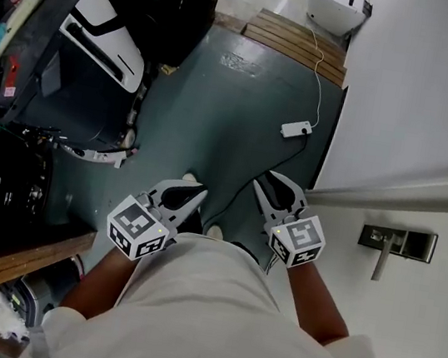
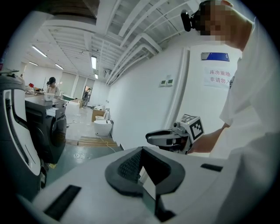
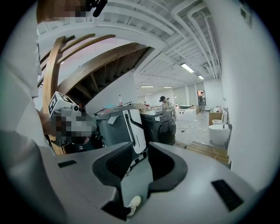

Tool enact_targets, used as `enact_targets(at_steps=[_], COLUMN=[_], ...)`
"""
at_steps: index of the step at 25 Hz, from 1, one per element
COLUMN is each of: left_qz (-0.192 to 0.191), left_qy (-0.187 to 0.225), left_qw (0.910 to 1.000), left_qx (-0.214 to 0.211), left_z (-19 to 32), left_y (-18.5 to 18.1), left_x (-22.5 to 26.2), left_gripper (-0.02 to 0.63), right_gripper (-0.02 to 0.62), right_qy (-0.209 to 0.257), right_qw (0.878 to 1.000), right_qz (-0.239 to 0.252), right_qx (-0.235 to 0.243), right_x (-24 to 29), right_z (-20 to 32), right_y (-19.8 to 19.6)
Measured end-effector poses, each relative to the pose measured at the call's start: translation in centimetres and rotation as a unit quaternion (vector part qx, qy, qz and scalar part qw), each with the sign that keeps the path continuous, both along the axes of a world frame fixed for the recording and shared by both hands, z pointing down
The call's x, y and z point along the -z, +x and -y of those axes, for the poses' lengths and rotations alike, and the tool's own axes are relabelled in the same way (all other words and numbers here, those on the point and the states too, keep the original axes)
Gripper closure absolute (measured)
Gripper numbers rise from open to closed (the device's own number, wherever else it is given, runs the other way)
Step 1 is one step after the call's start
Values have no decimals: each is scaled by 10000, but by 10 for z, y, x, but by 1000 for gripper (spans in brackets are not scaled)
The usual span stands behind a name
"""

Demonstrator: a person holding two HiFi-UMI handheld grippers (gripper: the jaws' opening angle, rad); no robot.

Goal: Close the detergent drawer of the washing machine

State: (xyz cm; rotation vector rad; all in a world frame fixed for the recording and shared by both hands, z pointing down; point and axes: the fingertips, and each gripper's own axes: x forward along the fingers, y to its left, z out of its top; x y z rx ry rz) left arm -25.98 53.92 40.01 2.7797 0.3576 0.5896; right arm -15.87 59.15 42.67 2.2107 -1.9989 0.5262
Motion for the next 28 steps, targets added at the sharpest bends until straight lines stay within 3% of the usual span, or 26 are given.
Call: enact_targets(at_steps=[12,22,28], left_qz=[-407,-441,-426], left_qy=[-122,-116,-212], left_qw=[9989,9965,9933], left_qx=[209,702,1058], left_z=[145,254,289], left_y=[44,30,27], left_x=[16,6,5], left_gripper=[612,612,612], right_gripper=[505,506,506], right_qy=[-232,-464,-527], right_qw=[9981,9953,9926], right_qz=[-457,-449,-462], right_qx=[333,728,994], right_x=[24,20,19], right_z=[153,260,300], right_y=[45,43,45])
